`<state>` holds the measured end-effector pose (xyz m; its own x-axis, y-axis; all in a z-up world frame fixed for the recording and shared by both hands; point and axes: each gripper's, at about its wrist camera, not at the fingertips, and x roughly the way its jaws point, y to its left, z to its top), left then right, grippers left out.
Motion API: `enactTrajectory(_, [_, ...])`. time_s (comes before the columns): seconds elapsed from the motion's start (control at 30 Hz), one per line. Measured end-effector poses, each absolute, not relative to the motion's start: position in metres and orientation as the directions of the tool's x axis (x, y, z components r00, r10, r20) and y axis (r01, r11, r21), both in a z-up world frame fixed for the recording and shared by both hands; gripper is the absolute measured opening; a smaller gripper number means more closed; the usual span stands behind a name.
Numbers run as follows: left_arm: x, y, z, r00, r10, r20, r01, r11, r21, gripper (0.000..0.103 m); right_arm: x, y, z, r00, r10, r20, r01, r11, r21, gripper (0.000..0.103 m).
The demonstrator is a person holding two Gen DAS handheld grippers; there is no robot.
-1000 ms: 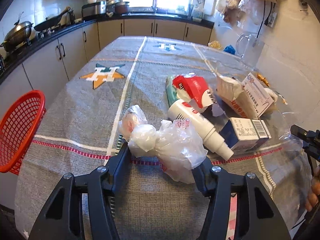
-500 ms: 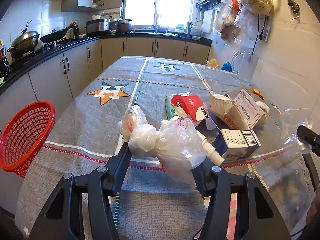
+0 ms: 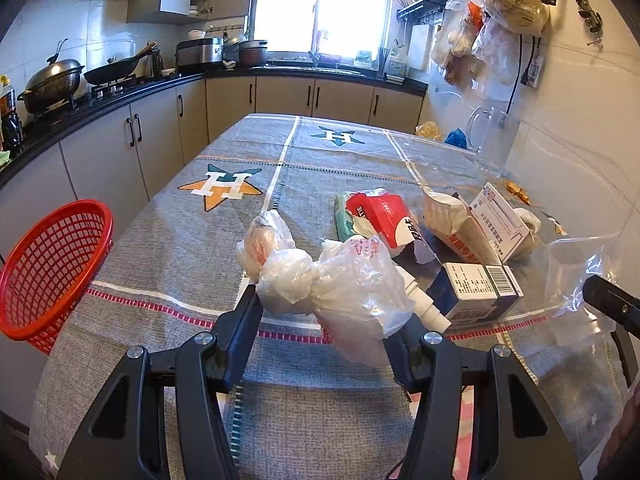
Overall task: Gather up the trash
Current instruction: 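Close the right tool on the clear plastic bag, then carry the white bag bundle with the left tool while the right tool carries the clear bag to the basket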
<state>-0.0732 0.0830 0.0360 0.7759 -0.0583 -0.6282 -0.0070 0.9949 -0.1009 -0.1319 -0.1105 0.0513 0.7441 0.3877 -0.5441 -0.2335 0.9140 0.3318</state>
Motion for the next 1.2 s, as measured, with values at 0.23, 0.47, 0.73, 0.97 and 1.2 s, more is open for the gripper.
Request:
enactTrajectory(0.23, [-0.073,0.084,0.036,0.776,-0.051,-0.629,-0.014,0.995,-0.099,0.056,-0.135,-0.102,0.058,0.742,0.394,-0.542,-0.254,0.914,0.316,0.040])
enactTrajectory(0.47, [-0.074,0.084,0.036,0.781,-0.044,-0.624,-0.022,0.995,-0.097,0.056,-0.136,-0.099,0.060,0.738,0.402,-0.542,-0.258,0.910,0.324,0.040])
enactTrajectory(0.73, [-0.075,0.085,0.036,0.784,-0.038,-0.619,-0.029,0.995,-0.099,0.056,-0.139,-0.095,0.066,0.743,0.406,-0.533,-0.269,0.909,0.318,0.040])
enactTrajectory(0.97, [-0.077,0.086,0.038,0.788,-0.032,-0.614,-0.036,0.995,-0.097,0.056,-0.140,-0.092,0.067,0.745,0.409,-0.527,-0.280,0.909,0.310,0.040])
enactTrajectory(1.2, [-0.078,0.085,0.039,0.790,-0.024,-0.612,-0.039,0.995,-0.089,0.056,-0.140,-0.093,0.069,0.743,0.410,-0.529,-0.277,0.908,0.314,0.040])
